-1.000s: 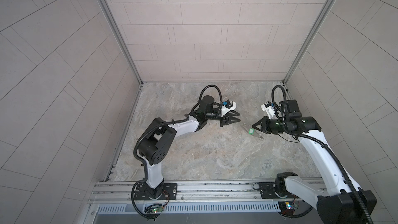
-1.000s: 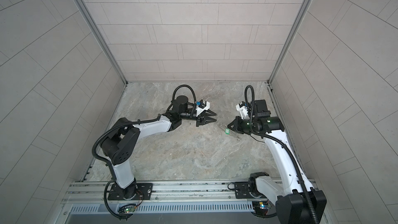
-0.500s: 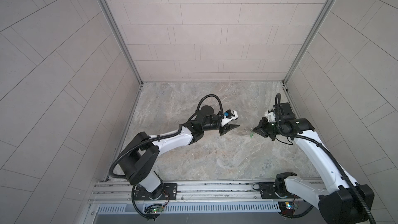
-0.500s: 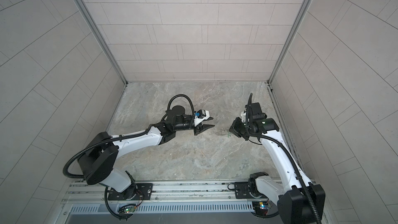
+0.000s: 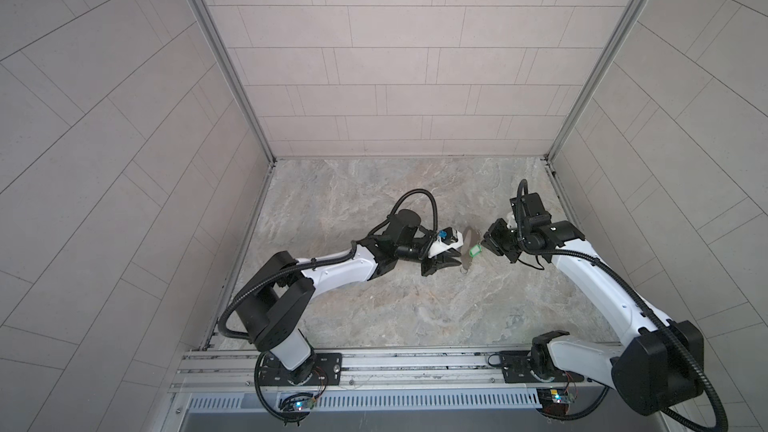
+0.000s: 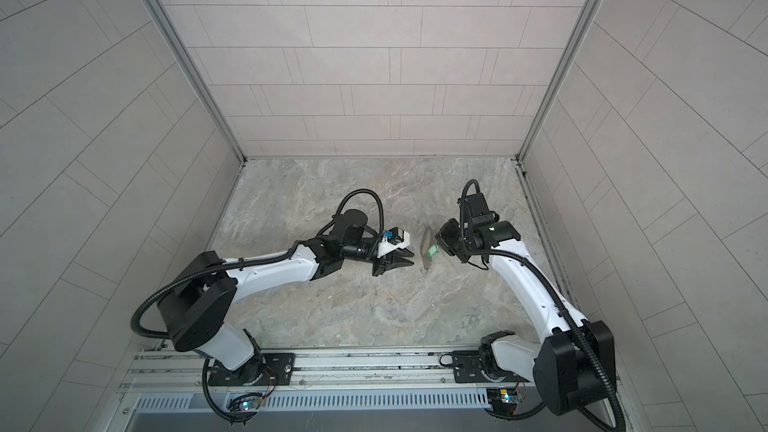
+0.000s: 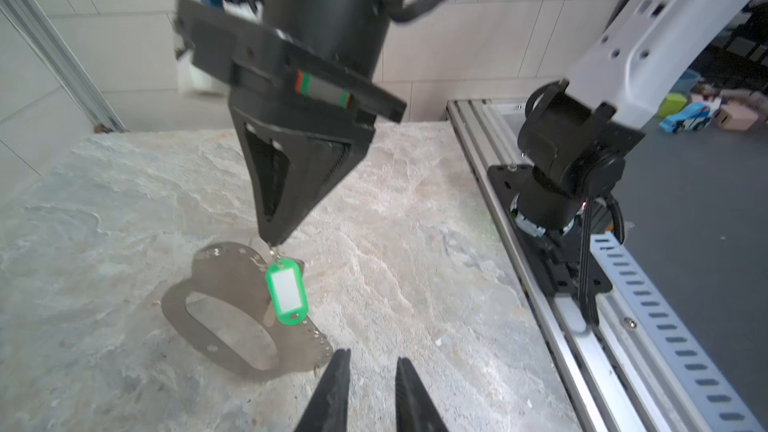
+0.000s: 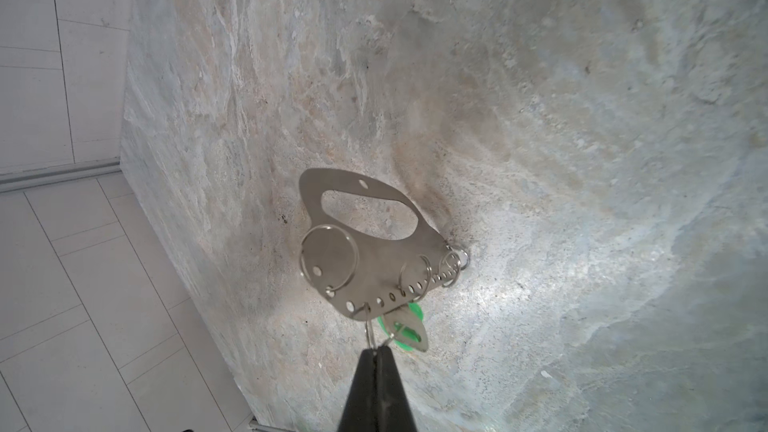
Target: Remove the keys from the keyring
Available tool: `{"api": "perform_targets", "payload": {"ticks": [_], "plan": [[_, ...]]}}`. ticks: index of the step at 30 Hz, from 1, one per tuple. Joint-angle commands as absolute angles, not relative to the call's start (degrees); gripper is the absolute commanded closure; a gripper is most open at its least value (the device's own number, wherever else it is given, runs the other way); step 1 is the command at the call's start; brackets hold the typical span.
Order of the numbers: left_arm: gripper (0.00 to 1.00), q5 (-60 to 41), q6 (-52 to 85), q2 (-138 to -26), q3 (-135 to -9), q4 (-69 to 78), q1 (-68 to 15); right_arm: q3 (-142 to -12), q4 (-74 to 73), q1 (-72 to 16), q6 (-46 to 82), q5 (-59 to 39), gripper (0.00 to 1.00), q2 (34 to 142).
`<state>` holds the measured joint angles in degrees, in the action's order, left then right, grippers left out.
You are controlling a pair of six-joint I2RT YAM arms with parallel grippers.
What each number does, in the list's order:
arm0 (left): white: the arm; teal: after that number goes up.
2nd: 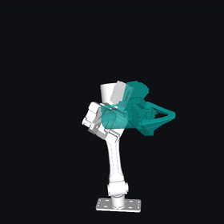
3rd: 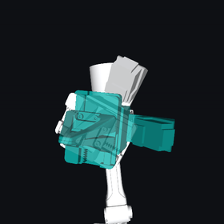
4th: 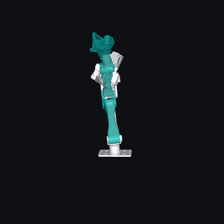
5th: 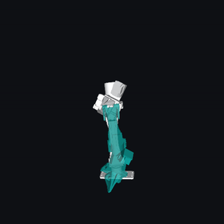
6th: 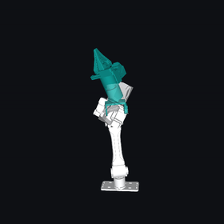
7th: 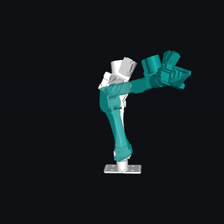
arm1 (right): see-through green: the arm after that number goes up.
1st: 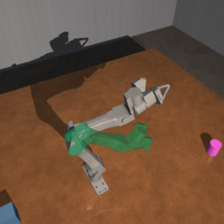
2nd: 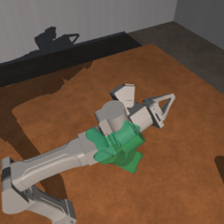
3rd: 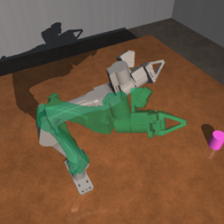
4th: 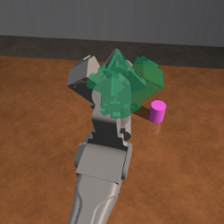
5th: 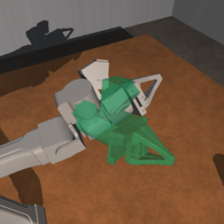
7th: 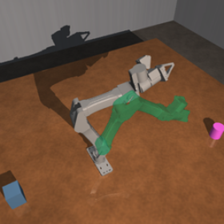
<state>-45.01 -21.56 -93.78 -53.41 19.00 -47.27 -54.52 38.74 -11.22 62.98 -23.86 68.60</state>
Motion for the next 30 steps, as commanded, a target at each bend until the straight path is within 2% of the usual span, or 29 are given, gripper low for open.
{"api": "perform_targets", "payload": {"ticks": [1, 6, 11, 13, 18, 26, 27, 28, 30], "plan": [[0.71, -39.28, -27.93, -96.73, -54.66, 17.35, -47.24, -56.23, 36.24, -11.73, 66.14, -21.62, 1.00, 69.97], [0.55, -32.78, -24.86, -100.42, -56.30, 23.49, -47.35, -56.92, 34.49, -12.92, 70.06, -21.09, 1.00, 72.38], [0.50, -24.20, -19.89, -102.60, -55.62, 32.28, -48.54, -56.17, 32.42, -14.07, 76.44, -20.08, 1.00, 72.41], [0.45, -22.74, -18.31, -103.51, -56.53, 33.29, -49.01, -56.10, 32.39, -14.62, 78.46, -19.12, 1.00, 72.03], [0.44, -24.85, -15.86, -105.79, -57.65, 35.50, -49.81, -55.84, 31.54, -15.42, 81.87, -18.71, 1.00, 72.03], [0.44, -21.40, -15.85, -108.39, -60.35, 34.97, -51.50, -54.12, 30.58, -16.19, 86.11, -17.33, 1.00, 70.15], [0.41, -20.57, -15.26, -108.88, -60.62, 35.60, -51.59, -53.90, 30.49, -16.24, 86.70, -17.11, 1.00, 69.74], [0.34, -19.62, -14.62, -109.30, -60.81, 36.22, -51.55, -53.56, 30.43, -16.30, 87.40, -17.00, 1.00, 69.37], [0.33, -17.14, -13.67, -109.99, -61.33, 37.14, -51.84, -52.97, 30.15, -16.35, 88.67, -16.70, 1.00, 68.68]]}}
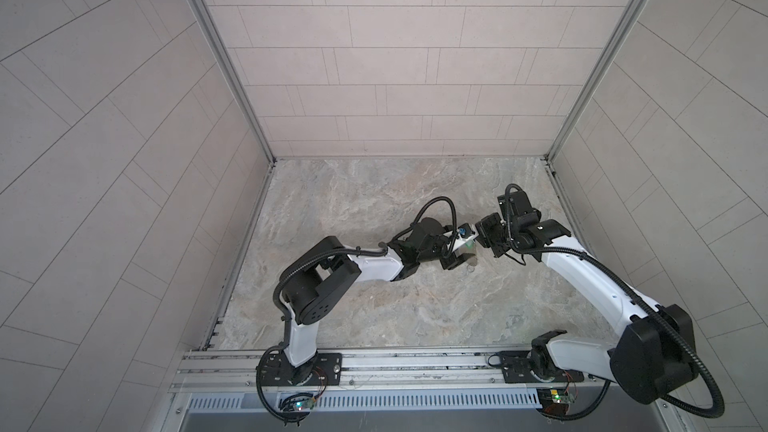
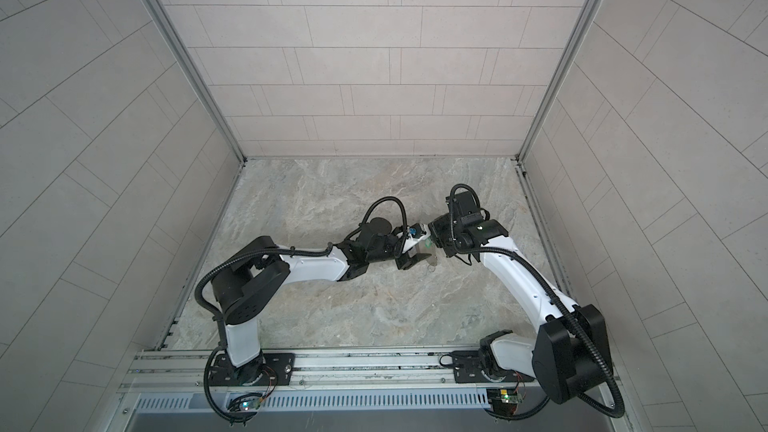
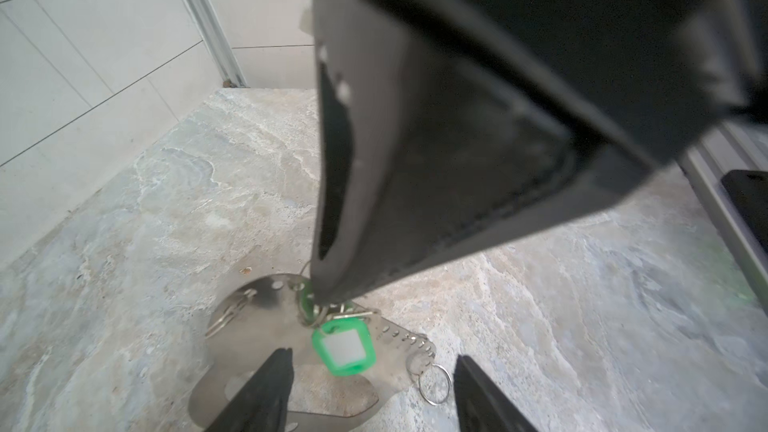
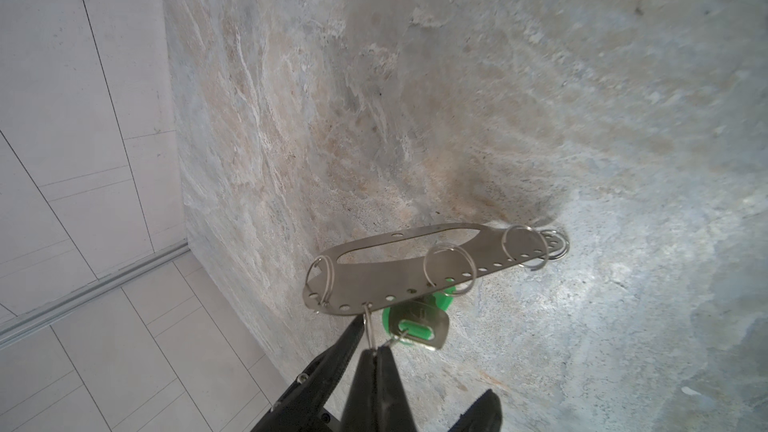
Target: Remove the keys from the keyring
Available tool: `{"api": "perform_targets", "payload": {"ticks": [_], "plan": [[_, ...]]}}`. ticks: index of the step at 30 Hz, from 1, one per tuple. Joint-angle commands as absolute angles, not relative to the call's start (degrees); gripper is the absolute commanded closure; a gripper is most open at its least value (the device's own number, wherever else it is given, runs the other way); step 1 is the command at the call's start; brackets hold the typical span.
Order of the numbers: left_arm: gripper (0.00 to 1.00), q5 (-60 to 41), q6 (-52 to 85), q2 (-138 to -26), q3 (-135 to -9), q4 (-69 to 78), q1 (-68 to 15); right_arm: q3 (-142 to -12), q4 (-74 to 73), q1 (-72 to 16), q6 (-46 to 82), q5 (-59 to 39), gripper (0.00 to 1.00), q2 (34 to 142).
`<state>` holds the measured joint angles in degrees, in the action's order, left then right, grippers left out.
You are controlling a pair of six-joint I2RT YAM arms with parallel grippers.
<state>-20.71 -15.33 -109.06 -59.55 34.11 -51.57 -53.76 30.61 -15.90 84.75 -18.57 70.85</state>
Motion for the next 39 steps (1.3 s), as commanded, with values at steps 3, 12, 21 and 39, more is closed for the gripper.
{"api": "perform_targets", "payload": {"ticks": [3, 12, 21, 39], "plan": [[0.33, -13.77, -13.36, -110.25, -61.22, 38.21, -52.73, -52.56, 29.91, -16.35, 89.79, -16.04, 1.00, 67.99], [0.46, -14.95, -11.33, -110.28, -58.52, 44.28, -53.30, -50.99, 29.03, -18.23, 94.65, -13.43, 1.00, 65.50], [0.40, -15.05, -11.77, -108.78, -53.34, 50.17, -53.41, -49.22, 28.45, -20.71, 99.69, -8.71, 1.00, 63.44], [0.42, -10.94, -7.94, -109.72, -52.69, 51.74, -56.01, -47.65, 27.31, -24.96, 106.29, -0.67, 1.00, 62.67]]}}
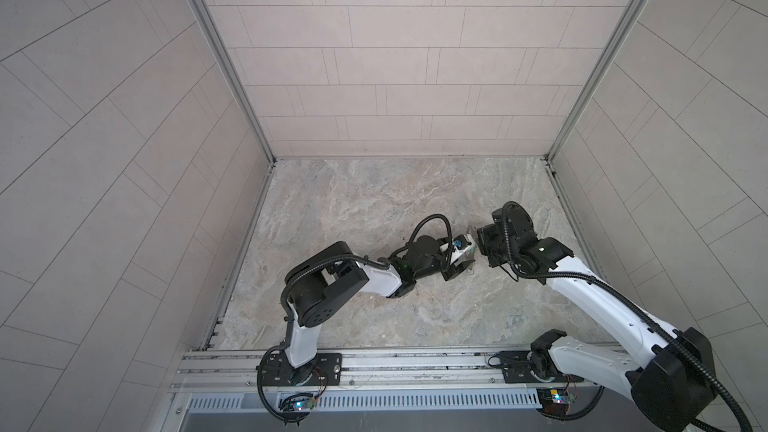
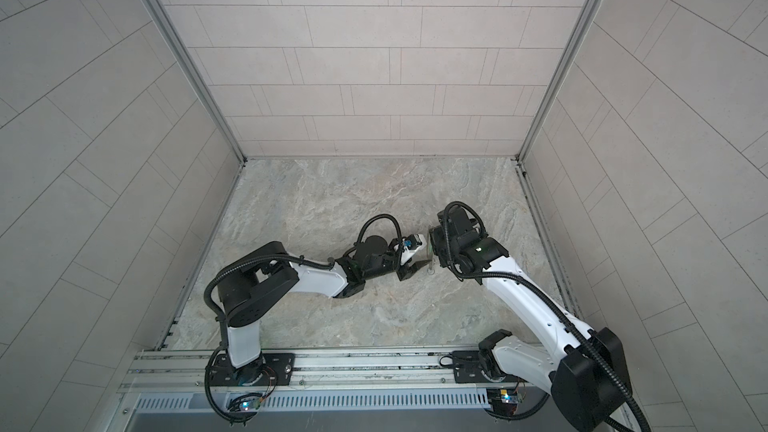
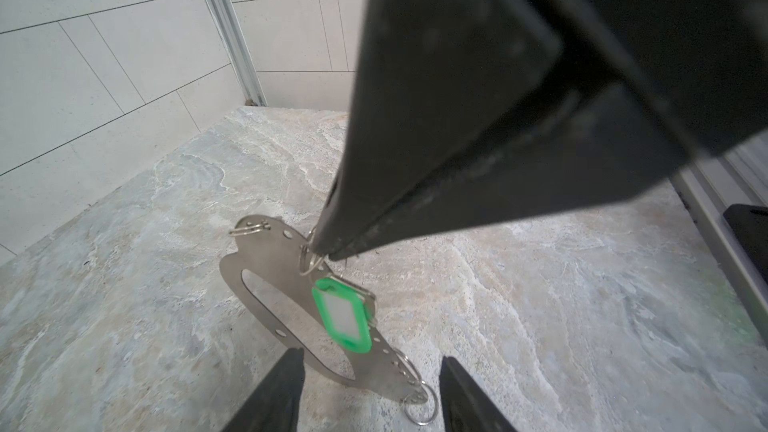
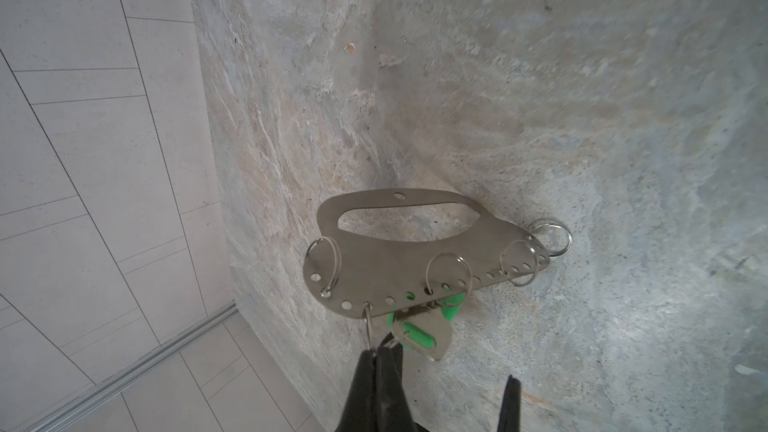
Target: Remove the keys from the keyring
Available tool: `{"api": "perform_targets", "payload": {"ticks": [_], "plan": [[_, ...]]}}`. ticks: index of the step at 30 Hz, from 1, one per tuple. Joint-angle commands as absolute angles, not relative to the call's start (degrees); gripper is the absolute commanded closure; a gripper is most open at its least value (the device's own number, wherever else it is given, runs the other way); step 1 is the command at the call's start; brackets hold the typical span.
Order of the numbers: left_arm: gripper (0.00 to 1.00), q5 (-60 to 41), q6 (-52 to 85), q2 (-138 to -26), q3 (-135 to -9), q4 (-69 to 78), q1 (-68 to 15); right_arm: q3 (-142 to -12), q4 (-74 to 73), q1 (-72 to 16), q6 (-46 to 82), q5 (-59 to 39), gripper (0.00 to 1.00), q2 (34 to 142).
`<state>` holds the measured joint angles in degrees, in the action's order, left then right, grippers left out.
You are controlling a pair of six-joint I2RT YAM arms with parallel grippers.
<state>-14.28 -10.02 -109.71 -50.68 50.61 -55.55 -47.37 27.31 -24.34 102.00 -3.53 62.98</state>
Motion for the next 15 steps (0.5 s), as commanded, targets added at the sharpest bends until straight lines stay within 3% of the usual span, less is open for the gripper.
{"api": "perform_targets", "payload": {"ticks": [1, 15], "plan": [[0.42, -10.15, -7.49, -109.84, -52.82, 51.95, -56.00, -47.56, 27.27, -25.12, 106.55, -0.45, 1.00, 62.58], [0.50, -10.11, -3.27, -112.50, -55.49, 53.07, -56.58, -47.28, 27.93, -26.09, 108.02, 0.09, 1.00, 61.79]]}}
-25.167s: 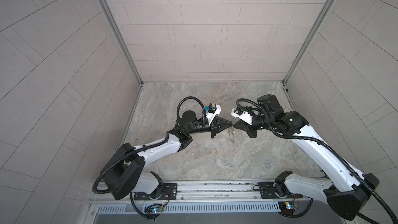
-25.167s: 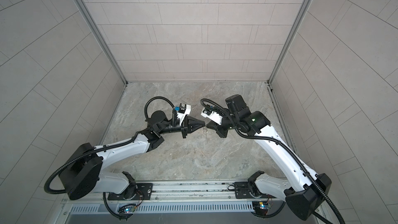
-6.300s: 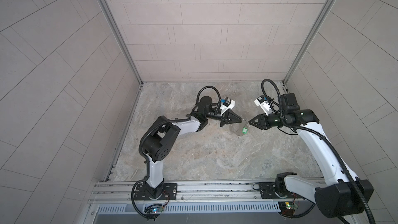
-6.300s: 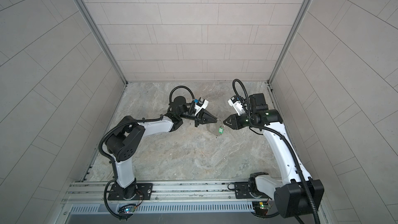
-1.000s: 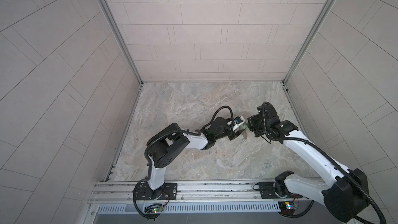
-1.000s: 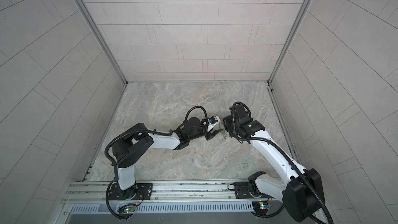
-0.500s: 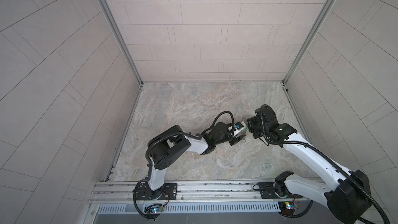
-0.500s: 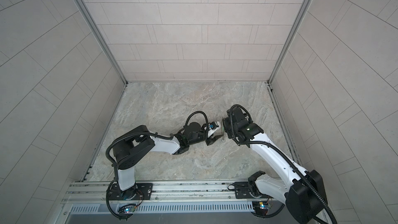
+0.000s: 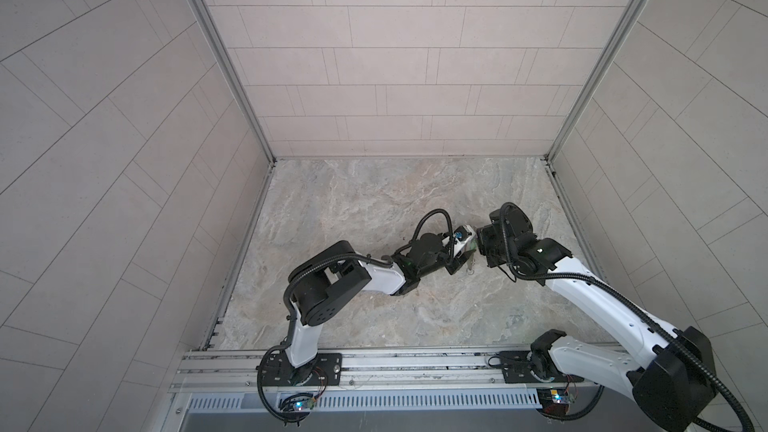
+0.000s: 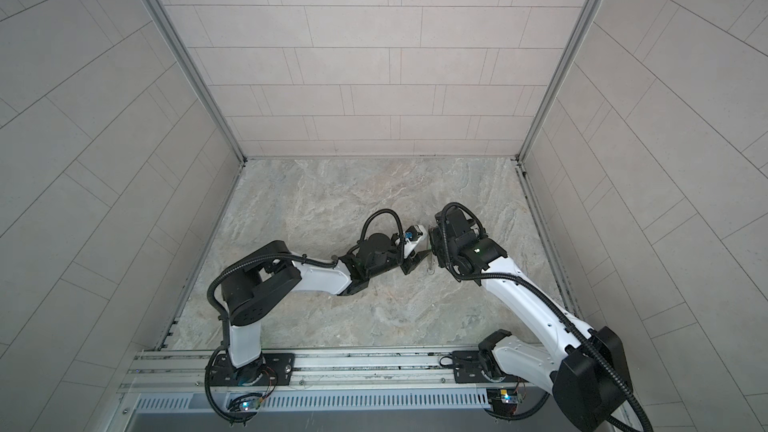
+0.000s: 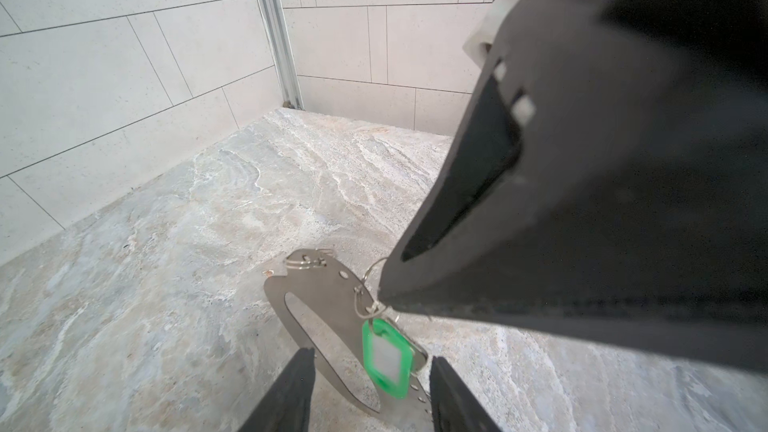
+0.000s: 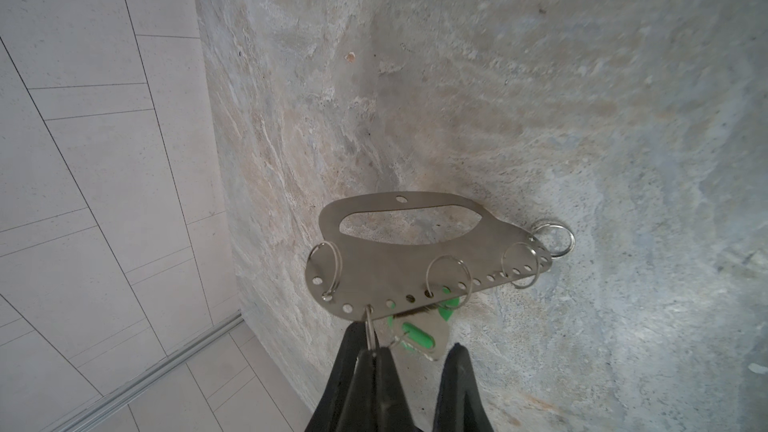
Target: Remove the keys from the keyring
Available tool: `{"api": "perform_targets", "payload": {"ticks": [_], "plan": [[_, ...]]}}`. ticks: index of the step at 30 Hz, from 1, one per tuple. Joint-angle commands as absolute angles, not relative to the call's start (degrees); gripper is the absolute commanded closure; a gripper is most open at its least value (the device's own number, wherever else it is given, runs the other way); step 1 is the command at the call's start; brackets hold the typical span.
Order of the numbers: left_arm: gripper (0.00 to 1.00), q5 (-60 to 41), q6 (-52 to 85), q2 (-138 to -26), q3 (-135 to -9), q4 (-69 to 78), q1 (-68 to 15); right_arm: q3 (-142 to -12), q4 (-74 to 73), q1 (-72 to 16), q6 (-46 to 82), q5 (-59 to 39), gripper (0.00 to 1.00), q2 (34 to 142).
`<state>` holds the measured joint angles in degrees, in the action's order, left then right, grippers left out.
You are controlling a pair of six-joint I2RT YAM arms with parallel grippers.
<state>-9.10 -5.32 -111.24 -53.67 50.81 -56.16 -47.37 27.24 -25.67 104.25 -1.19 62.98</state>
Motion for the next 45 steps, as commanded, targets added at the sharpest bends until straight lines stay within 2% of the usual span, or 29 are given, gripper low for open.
{"api": "perform_targets", "payload": {"ticks": [1, 10, 16, 21, 30, 38, 45], "plan": [[0.50, -10.43, -3.17, -112.70, -55.62, 53.30, -56.59, -47.26, 28.01, -26.13, 108.05, 0.15, 1.00, 61.70], [0.63, -8.15, -2.18, -113.29, -56.21, 53.35, -56.71, -47.00, 28.27, -27.02, 108.90, 0.70, 1.00, 61.17], [0.64, -6.96, -0.90, -113.54, -56.94, 53.83, -56.71, -46.90, 29.21, -27.40, 109.11, 1.40, 1.00, 60.63], [0.79, -5.17, -1.66, -112.61, -55.66, 54.01, -56.71, -45.83, 29.65, -27.41, 109.96, 1.54, 1.00, 59.56], [0.89, -3.47, -3.39, -111.69, -54.50, 53.83, -56.60, -45.64, 29.28, -27.41, 110.14, 0.90, 1.00, 59.28], [0.97, -1.15, -6.46, -110.13, -52.87, 53.47, -55.01, -44.99, 27.50, -27.33, 110.48, -2.11, 1.00, 59.73], [0.99, -1.42, -8.82, -108.99, -51.69, 53.56, -53.34, -44.40, 24.84, -27.13, 110.50, -5.89, 1.00, 60.97]]}}
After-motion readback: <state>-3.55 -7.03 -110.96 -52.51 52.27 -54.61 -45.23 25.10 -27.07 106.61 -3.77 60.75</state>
